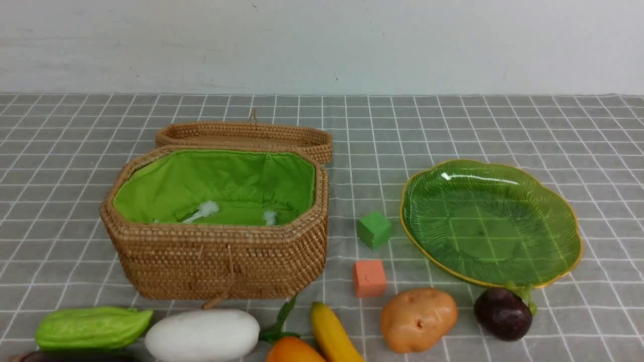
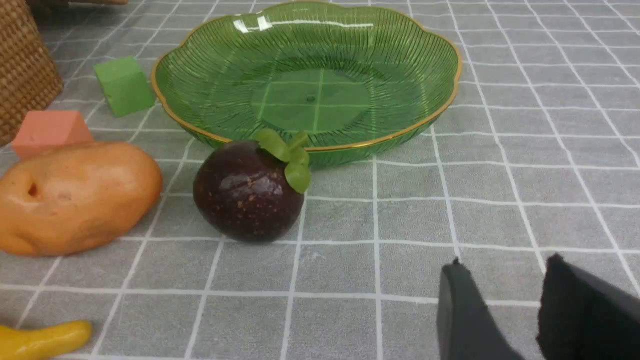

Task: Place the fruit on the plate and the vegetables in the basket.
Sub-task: Take a chayote with your left arm and place it on the basket on the left.

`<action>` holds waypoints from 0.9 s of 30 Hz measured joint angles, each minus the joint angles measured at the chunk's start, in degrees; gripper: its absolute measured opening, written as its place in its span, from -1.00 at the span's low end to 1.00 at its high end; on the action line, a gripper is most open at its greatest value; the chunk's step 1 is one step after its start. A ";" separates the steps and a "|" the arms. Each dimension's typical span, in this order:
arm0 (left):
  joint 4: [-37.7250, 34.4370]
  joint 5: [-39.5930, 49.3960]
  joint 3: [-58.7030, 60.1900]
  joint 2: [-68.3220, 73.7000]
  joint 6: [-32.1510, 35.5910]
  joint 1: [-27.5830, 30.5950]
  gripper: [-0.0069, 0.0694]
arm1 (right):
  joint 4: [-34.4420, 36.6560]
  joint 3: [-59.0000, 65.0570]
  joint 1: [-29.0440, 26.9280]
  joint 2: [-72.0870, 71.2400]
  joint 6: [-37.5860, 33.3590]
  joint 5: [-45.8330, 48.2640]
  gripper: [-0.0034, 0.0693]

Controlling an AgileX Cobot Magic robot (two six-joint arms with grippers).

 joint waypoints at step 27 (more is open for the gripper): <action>0.84 -0.31 0.00 0.00 0.26 0.00 -0.19 | 0.00 0.00 0.00 0.00 0.00 0.00 -0.24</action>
